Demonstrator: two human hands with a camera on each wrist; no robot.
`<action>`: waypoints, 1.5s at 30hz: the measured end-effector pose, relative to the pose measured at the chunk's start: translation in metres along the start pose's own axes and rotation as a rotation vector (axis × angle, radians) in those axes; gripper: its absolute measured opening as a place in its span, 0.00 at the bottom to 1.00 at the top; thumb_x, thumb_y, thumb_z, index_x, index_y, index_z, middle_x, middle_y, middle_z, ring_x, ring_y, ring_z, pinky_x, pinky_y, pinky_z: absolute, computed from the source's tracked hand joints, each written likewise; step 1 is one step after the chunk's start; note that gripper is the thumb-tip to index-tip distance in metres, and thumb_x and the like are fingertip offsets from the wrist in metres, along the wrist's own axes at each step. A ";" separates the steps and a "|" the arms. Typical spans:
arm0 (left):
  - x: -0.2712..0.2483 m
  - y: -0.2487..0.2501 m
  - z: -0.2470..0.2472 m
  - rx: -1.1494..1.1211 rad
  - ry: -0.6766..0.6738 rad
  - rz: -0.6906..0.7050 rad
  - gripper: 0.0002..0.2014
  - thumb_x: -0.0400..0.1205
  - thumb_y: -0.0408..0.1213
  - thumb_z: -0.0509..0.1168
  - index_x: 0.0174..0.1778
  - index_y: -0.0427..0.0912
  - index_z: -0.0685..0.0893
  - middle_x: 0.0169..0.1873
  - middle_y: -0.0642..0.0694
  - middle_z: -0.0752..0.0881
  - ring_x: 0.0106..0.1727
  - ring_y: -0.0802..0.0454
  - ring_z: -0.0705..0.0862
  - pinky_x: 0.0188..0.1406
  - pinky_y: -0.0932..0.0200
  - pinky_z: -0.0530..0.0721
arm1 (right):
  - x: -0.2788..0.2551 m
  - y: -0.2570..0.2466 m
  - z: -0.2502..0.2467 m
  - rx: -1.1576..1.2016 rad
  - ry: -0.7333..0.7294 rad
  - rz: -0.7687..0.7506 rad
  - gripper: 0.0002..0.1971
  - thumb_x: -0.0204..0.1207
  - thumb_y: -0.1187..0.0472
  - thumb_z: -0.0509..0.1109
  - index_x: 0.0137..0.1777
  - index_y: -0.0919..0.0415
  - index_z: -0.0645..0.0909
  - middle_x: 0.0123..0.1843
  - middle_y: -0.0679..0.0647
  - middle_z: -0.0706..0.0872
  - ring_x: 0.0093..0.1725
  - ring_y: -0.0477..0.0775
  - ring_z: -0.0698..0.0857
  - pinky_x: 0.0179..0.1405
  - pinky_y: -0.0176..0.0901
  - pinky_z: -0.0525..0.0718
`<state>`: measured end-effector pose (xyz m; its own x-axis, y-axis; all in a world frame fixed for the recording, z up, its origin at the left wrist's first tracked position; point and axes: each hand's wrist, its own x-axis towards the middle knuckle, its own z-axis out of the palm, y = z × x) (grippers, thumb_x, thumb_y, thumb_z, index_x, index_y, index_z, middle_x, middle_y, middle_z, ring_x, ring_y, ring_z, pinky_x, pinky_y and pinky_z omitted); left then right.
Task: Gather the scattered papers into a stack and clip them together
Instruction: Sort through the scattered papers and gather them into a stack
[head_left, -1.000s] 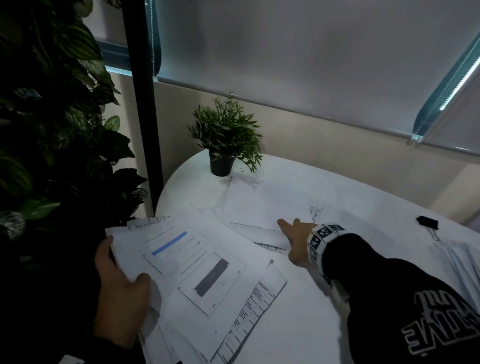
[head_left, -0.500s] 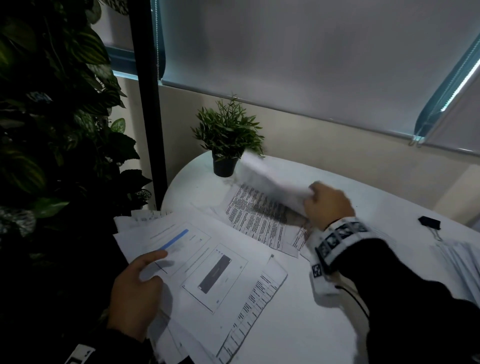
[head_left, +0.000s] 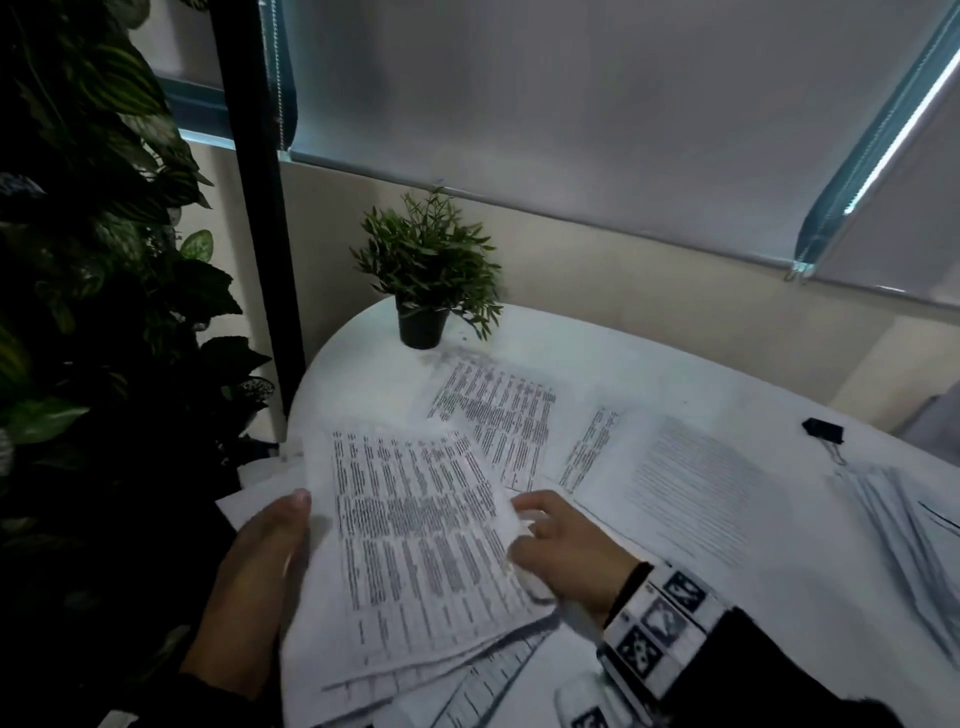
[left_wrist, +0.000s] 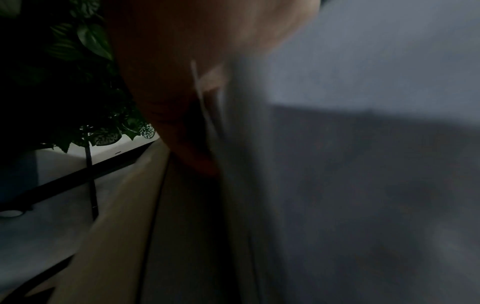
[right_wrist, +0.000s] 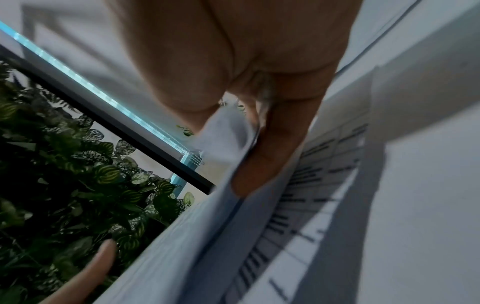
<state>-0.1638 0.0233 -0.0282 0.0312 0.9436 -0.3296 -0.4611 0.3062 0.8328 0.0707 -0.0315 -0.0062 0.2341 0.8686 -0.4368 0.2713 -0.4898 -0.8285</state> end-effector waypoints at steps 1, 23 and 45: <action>0.000 0.000 0.000 0.097 0.032 0.069 0.17 0.80 0.34 0.67 0.65 0.40 0.79 0.61 0.39 0.85 0.55 0.41 0.85 0.58 0.47 0.79 | -0.005 -0.001 -0.002 -0.109 -0.067 0.000 0.22 0.64 0.57 0.69 0.60 0.52 0.74 0.47 0.55 0.83 0.35 0.53 0.81 0.36 0.43 0.76; -0.051 0.072 0.029 0.342 -0.258 0.921 0.34 0.79 0.37 0.66 0.76 0.27 0.60 0.68 0.43 0.79 0.69 0.55 0.80 0.68 0.68 0.76 | -0.055 -0.040 -0.024 0.291 0.232 -0.684 0.21 0.69 0.56 0.72 0.63 0.46 0.77 0.58 0.36 0.87 0.60 0.38 0.84 0.54 0.27 0.82; 0.015 0.028 -0.015 0.530 0.086 0.484 0.31 0.77 0.21 0.67 0.74 0.47 0.70 0.69 0.42 0.79 0.68 0.35 0.79 0.64 0.31 0.76 | -0.004 -0.019 -0.094 -1.034 0.186 0.123 0.49 0.63 0.47 0.67 0.82 0.52 0.46 0.75 0.61 0.68 0.73 0.62 0.70 0.66 0.55 0.76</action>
<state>-0.1895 0.0444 -0.0166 -0.1476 0.9823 0.1156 0.0872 -0.1035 0.9908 0.1519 -0.0326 0.0441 0.4298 0.8260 -0.3646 0.8784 -0.4759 -0.0426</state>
